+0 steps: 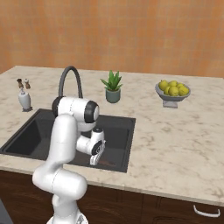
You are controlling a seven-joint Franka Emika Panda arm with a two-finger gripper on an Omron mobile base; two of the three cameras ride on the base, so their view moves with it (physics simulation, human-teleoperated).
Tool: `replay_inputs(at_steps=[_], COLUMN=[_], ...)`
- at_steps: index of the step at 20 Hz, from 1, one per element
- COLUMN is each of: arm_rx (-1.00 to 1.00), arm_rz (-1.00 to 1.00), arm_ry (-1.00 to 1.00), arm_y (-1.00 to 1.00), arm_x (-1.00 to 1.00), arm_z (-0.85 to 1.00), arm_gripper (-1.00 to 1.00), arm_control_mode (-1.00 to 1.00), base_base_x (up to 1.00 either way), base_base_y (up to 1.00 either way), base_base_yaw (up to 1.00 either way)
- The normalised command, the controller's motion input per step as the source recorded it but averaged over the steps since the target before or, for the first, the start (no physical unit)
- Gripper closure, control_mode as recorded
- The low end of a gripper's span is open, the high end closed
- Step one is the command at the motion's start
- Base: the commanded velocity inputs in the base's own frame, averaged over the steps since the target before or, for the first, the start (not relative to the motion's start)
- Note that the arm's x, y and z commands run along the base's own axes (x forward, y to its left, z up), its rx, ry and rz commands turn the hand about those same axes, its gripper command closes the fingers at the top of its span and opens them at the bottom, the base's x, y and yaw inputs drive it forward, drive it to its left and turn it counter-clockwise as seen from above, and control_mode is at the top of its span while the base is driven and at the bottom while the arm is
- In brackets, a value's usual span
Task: Pick the pan and sponge and place them into the sink. Then turn on the water.
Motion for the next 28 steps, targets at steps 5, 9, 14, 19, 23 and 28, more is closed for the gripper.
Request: replay_inputs(at_steps=[5, 9, 14, 19, 23, 28], arm_rx=[0.0, 0.01, 0.0, 0.01, 0.0, 0.0], arm_rz=[0.0, 0.0, -0.04, -0.07, -0.18, -0.24], arm_ry=[0.0, 0.0, 0.05, 0.04, 0.15, 0.26], arm_y=[0.0, -0.04, 0.0, -0.01, -0.12, -0.24], arm_x=[0.0, -0.01, -0.01, -0.13, -0.04, -0.03], arm_z=[-0.03, 0.45, 0.95, 1.0, 1.0, 1.0], arm_gripper=[-1.0, -1.0, -1.0, -1.0, -1.0, -1.0], arm_control_mode=[-1.0, -1.0, -1.0, -1.0, -1.0, -1.0], base_base_x=[0.0, 0.0, 0.0, 0.0, 0.0, 0.0], base_base_y=[0.0, 0.0, 0.0, 0.0, 0.0, 0.0], base_base_yaw=[0.0, 0.0, 0.0, 0.0, 0.0, 0.0])
